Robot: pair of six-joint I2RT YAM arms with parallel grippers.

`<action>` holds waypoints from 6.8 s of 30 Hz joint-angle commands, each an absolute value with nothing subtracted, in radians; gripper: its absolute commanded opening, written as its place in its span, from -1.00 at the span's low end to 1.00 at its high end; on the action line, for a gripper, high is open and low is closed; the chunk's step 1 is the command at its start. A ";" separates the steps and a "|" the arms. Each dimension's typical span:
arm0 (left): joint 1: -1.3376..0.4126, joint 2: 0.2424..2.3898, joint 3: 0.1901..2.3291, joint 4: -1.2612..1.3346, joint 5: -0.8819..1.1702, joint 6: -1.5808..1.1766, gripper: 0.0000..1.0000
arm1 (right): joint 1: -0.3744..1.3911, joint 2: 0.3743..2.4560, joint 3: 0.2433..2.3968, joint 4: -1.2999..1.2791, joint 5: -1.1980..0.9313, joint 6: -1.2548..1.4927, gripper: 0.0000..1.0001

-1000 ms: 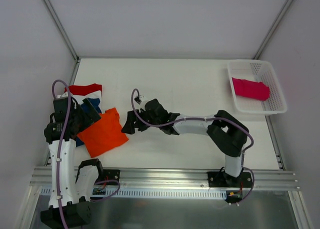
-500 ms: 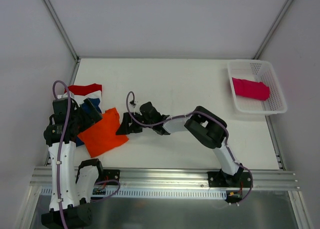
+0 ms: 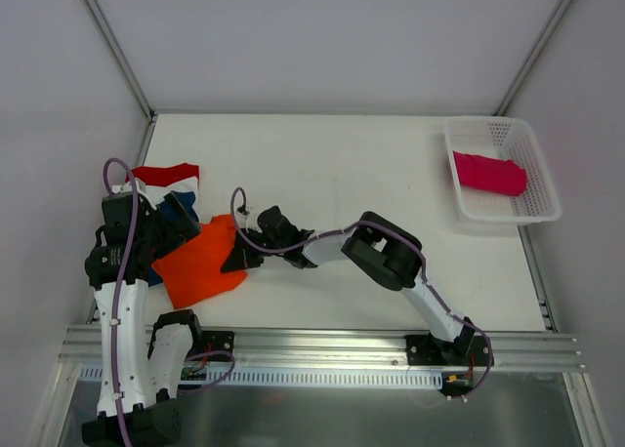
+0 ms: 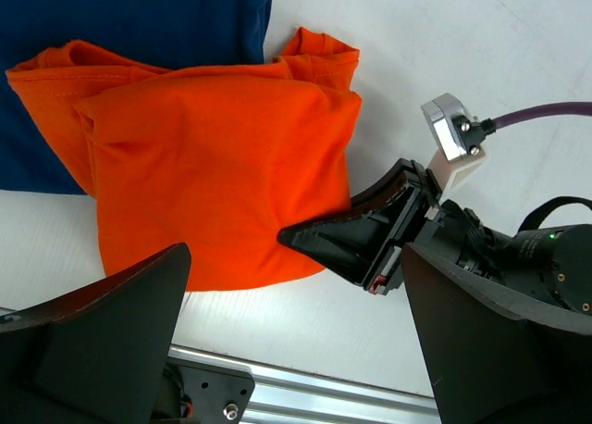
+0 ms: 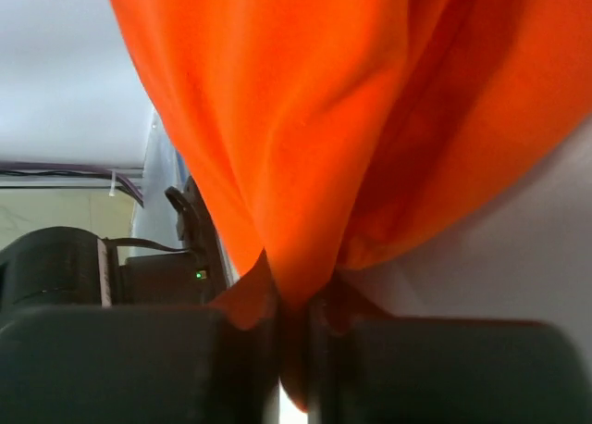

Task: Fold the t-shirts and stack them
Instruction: Neatly place the folded tshirt to the corner

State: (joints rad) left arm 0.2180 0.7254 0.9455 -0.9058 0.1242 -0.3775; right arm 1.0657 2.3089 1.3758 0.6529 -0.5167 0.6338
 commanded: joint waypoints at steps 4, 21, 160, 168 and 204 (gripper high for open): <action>0.227 0.701 0.963 -0.913 0.155 -0.362 0.98 | 1.062 2.194 1.249 0.561 -0.410 0.568 -0.99; 0.187 0.706 0.882 -0.862 0.308 -0.403 0.89 | 1.012 1.608 0.917 -0.125 0.388 0.448 -1.00; -0.292 1.238 0.859 -0.561 -0.097 -0.529 -1.00 | 1.149 0.724 0.598 -0.390 0.721 0.494 0.61; -0.099 1.368 1.144 -0.652 -0.041 -0.440 -1.00 | 1.149 0.715 0.598 -0.387 0.715 0.491 0.61; 0.477 1.305 1.229 -0.830 -0.175 -0.348 -1.00 | 1.158 0.640 0.580 -0.356 0.660 0.453 0.61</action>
